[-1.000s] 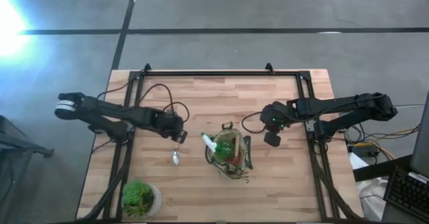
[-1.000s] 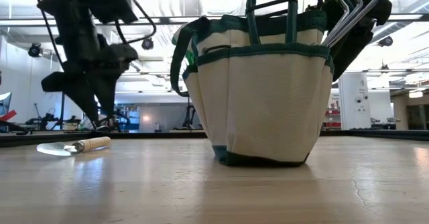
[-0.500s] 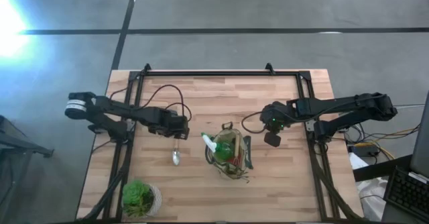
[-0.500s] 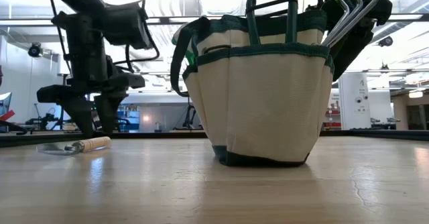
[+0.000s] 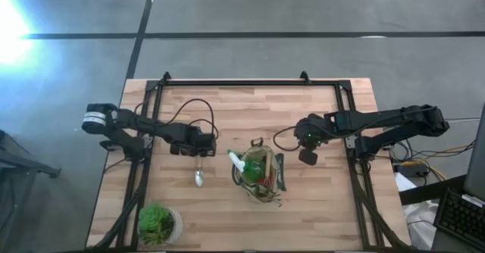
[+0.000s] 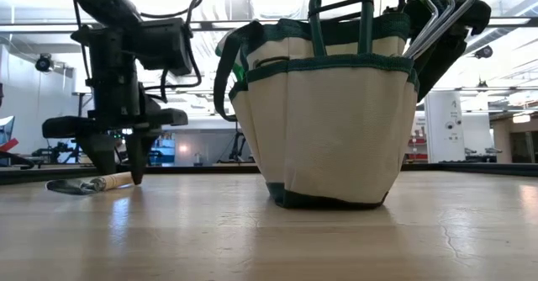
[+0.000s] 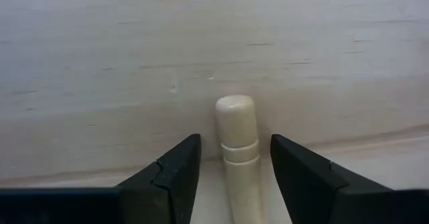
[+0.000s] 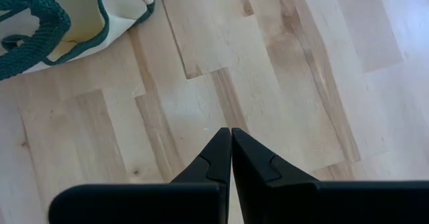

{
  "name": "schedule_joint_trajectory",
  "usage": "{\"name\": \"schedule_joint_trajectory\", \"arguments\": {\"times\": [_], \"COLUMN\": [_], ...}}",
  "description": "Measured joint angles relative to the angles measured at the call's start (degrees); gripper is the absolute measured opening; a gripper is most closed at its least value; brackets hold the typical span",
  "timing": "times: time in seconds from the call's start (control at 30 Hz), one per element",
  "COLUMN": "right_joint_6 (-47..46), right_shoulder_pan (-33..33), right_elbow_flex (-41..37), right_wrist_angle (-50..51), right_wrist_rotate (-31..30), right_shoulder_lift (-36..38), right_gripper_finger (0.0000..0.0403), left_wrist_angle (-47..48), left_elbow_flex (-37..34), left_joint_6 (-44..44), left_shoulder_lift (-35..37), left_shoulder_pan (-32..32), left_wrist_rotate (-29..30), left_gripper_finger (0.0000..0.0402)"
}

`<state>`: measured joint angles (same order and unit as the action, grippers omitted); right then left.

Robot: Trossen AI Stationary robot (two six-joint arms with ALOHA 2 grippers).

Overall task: Pick & Place Garden tools in Gardening bag
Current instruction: Put the trowel into the side pocket of the gardening bag

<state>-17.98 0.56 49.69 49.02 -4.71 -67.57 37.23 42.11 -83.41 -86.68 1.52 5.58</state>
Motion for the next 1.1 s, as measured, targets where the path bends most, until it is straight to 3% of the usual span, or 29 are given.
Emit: {"name": "schedule_joint_trajectory", "arguments": {"times": [0.23,0.47,0.77,1.1], "right_joint_6": [0.0,0.1,0.2,1.3], "right_shoulder_pan": [0.0,0.0,0.0,0.0], "right_elbow_flex": [0.0,0.0,0.0,0.0], "right_wrist_angle": [0.0,-0.1,0.0,-0.1], "right_wrist_rotate": [0.0,-2.0,-3.0,-3.0], "right_shoulder_lift": [0.0,0.0,0.0,0.0], "right_gripper_finger": [0.0008,0.0008,0.0008,0.0008], "left_wrist_angle": [0.2,0.6,-0.6,-7.6], "left_elbow_flex": [-0.1,-0.2,-0.3,-0.4], "left_joint_6": [1.1,5.4,12.8,23.2], "left_shoulder_lift": [-2.2,-2.2,1.0,16.0], "left_shoulder_pan": [0.9,1.3,1.4,-0.1], "left_wrist_rotate": [1.9,3.1,5.5,17.9], "left_gripper_finger": [0.0159,0.0068,0.0066,0.0066]}}
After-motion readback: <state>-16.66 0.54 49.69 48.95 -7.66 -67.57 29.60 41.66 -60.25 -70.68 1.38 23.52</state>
